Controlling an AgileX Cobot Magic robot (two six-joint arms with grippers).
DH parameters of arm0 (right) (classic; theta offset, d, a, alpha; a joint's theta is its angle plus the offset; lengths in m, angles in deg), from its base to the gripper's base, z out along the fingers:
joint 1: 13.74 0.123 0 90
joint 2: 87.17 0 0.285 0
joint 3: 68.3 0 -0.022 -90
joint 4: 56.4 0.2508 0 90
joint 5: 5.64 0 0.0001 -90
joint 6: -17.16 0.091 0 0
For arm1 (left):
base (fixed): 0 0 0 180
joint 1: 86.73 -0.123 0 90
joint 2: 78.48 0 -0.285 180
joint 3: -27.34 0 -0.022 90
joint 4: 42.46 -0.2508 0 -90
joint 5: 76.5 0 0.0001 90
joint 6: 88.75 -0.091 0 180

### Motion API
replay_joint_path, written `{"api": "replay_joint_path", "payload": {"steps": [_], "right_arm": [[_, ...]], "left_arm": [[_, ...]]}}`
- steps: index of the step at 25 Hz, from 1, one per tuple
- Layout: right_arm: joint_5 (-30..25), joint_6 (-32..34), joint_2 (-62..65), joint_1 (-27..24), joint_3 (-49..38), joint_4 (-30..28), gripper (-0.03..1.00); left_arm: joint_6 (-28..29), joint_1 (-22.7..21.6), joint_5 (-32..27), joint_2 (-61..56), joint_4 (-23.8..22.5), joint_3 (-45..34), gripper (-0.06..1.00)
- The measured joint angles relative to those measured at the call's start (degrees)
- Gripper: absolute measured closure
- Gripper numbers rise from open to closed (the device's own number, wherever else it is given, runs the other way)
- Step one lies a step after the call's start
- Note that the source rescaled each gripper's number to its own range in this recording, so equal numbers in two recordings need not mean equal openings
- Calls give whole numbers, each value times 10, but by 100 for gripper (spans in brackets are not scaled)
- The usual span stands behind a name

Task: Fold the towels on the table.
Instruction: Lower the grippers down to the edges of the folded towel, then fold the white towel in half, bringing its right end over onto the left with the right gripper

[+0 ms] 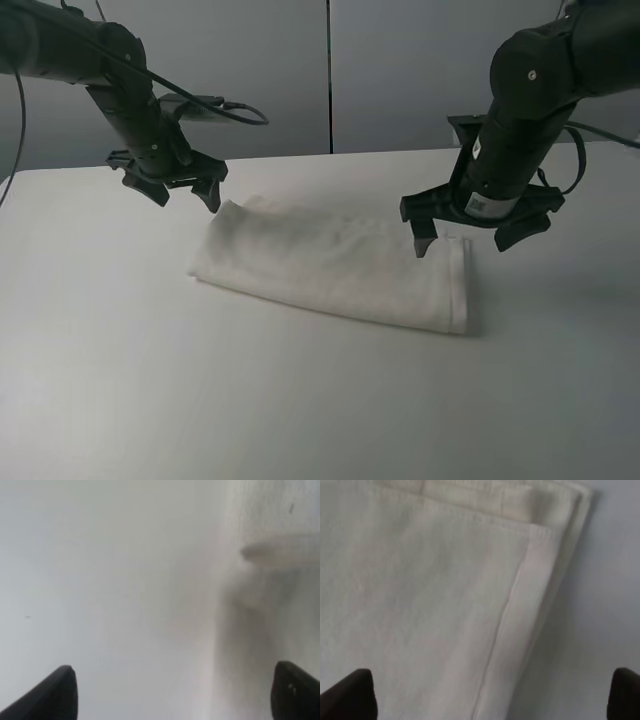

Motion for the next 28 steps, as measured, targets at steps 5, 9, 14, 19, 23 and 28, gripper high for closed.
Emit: {"api": "replay_joint_path", "payload": {"steps": [5, 9, 14, 19, 23, 28], "right_arm": [[5, -1, -31, 0, 0, 2, -3], [14, -10, -45, -11, 1, 31, -3], [15, -20, -48, -27, 1, 50, -3], [25, -21, -71, -32, 3, 66, -3], [27, -22, -104, -32, 19, 71, -3], [27, -22, -138, -32, 35, 71, -3]], "left_arm": [[-3, 0, -8, 50, 0, 10, -5], [-3, 0, -8, 69, 0, 11, -5], [-3, 0, -10, 74, 0, 17, -5], [-3, 0, -10, 74, 0, 17, -5], [-3, 0, -10, 74, 0, 17, -5], [-3, 0, -13, 74, 0, 17, -5]]}}
